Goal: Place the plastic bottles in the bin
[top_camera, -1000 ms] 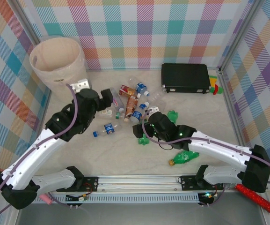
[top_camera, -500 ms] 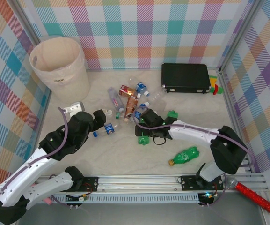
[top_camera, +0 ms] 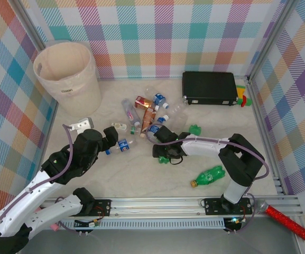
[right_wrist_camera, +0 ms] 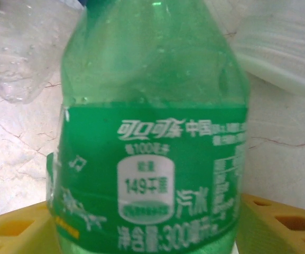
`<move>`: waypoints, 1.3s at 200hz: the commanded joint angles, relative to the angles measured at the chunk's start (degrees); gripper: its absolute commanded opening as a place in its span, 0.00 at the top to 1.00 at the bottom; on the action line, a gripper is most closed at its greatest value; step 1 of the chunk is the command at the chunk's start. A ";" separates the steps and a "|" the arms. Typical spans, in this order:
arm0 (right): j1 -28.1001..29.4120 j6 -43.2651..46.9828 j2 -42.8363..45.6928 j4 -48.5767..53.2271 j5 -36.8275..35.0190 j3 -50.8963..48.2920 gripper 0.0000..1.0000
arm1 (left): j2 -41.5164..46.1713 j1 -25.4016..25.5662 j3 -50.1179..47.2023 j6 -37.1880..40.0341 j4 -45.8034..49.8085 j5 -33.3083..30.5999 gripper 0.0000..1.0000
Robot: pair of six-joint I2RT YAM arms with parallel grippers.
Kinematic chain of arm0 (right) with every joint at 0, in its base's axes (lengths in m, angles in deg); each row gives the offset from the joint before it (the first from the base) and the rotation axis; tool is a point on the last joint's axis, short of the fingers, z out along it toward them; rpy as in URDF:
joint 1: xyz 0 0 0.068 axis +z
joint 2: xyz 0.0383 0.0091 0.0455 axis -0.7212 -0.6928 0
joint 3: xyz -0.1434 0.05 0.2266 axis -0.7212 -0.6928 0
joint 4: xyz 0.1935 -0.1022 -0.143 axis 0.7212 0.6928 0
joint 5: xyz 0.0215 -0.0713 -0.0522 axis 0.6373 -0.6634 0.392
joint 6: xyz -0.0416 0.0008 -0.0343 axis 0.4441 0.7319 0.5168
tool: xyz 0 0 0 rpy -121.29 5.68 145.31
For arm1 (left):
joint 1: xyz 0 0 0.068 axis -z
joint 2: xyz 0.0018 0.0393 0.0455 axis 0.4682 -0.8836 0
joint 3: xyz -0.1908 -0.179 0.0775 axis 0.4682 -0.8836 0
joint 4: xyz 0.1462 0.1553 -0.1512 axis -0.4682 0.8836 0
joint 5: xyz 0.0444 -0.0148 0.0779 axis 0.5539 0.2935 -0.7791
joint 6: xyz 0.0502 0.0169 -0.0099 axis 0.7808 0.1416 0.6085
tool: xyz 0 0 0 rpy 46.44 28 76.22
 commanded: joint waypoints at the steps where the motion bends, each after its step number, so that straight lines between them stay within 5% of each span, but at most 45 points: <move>1: -0.45 -0.93 -0.33 -0.62 0.76 0.55 0.29 | 0.70 0.18 -0.63 -0.87 0.83 0.49 0.00; 67: 0.11 2.61 7.08 -1.52 -0.12 -2.25 0.41 | 0.46 0.24 -0.36 -0.92 -0.51 2.01 0.00; 127: 9.49 16.94 18.31 -6.98 -8.40 -3.47 0.41 | -2.36 0.15 -0.74 -1.00 -8.77 12.37 0.00; 164: 13.53 24.15 22.99 -15.04 -6.82 -6.00 0.42 | -3.68 -0.82 -1.10 -0.74 -14.07 18.77 0.01; 260: 18.31 29.85 26.04 -18.57 -5.10 -5.94 0.42 | -6.49 -7.40 -5.68 -3.70 -26.47 37.32 0.37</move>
